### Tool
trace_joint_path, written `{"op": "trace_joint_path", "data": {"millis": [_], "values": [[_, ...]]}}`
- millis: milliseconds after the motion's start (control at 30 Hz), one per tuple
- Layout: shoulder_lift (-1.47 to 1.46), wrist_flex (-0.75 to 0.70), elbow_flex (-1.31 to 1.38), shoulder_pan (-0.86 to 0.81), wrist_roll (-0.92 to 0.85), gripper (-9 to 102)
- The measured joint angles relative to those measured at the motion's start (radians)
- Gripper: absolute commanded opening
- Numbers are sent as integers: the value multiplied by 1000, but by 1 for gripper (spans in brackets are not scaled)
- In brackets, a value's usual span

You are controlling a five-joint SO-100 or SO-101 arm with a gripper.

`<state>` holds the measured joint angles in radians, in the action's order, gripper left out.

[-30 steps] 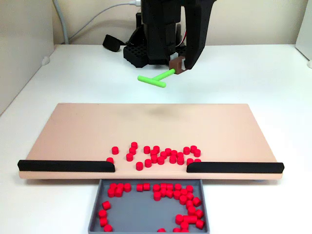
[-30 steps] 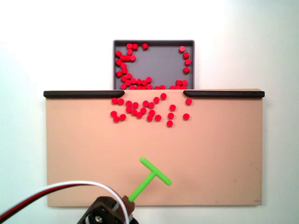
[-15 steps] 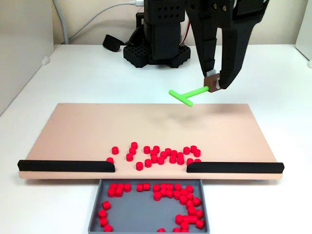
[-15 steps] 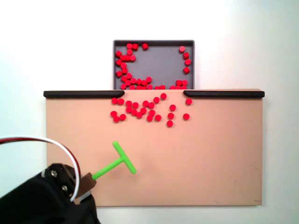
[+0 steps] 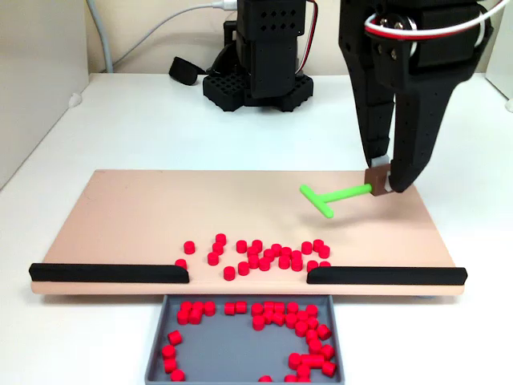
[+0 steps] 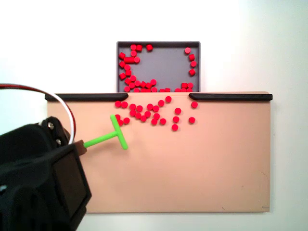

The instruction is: Push granules from left to the grey container

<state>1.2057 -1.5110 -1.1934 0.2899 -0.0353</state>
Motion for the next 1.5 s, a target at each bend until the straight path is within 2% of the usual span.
{"op": "trace_joint_path", "data": {"millis": [267, 800, 1500], "values": [[-12, -8, 28, 32, 81, 0], [-227, -149, 347, 38, 166, 0], [-362, -150, 466, 61, 199, 0]]}}
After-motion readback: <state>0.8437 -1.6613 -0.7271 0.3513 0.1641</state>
